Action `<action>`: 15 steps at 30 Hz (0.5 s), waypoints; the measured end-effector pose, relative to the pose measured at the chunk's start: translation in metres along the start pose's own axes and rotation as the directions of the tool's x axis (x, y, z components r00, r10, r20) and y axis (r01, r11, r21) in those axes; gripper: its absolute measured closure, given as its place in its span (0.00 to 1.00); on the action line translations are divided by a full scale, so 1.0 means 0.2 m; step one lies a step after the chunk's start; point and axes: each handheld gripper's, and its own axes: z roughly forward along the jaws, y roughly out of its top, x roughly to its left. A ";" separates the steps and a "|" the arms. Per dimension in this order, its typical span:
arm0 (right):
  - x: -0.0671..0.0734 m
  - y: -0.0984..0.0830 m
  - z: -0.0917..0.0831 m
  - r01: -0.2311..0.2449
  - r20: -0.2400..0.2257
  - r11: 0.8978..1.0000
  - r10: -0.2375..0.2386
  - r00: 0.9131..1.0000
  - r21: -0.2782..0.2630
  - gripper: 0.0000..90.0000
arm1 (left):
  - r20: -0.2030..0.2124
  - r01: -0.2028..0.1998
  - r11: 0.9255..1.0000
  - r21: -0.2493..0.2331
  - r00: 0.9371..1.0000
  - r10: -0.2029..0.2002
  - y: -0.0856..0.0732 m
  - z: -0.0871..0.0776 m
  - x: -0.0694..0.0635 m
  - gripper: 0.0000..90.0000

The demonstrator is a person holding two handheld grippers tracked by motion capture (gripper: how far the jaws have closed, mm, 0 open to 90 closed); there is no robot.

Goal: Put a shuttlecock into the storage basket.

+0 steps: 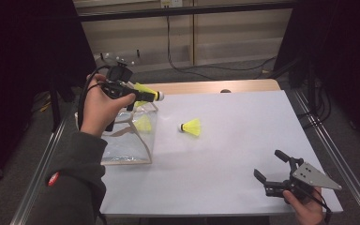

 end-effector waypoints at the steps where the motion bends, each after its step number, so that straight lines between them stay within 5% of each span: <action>1: 0.00 0.00 0.00 0.000 0.000 1.000 0.000 1.000 0.000 0.02 | -0.001 0.002 1.000 -0.001 1.000 -0.002 0.00 0.00 0.00 0.95; 15: 0.00 0.00 0.00 0.000 0.001 1.000 0.000 1.000 0.000 0.02 | -0.019 0.012 1.000 -0.004 1.000 -0.012 -0.01 -0.05 0.04 0.95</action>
